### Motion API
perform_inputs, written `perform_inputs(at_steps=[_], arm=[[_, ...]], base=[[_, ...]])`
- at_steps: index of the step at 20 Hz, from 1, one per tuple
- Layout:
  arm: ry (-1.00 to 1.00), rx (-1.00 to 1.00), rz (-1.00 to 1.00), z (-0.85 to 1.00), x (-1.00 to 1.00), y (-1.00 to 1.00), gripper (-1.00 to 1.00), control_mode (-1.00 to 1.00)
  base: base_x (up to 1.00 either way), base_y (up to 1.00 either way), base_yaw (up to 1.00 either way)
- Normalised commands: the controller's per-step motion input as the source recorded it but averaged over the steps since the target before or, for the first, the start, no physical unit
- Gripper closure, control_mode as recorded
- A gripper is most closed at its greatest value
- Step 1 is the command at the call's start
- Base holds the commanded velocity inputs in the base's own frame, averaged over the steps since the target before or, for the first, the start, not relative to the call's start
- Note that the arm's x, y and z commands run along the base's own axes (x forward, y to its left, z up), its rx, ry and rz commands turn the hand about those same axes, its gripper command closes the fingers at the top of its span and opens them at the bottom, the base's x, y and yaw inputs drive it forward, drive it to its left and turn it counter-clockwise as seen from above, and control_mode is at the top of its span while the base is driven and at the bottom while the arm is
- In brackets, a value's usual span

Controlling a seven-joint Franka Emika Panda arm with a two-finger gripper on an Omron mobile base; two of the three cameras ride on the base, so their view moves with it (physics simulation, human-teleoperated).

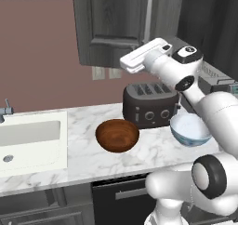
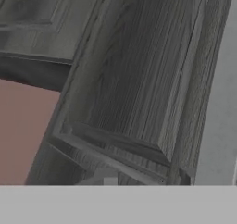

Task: Open the cabinet. Pick the bowls from the counter and place them in the cabinet. Then close the cabinet.

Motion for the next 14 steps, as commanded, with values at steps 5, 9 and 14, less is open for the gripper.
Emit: perform_inputs(at_steps=[5,9,14], arm=[[0.08,-0.23,0.20,0.48,-0.69,1.00,1.00,-1.00],[0.25,-0.10,0.17,0.34,-0.18,1.00,1.00,-1.00],[0.19,-0.11,0.06,0.32,-0.07,0.96,1.00,-1.00]], base=[[0.00,0.00,0.00],[0.00,0.00,0.00],[0.00,0.00,0.00]])
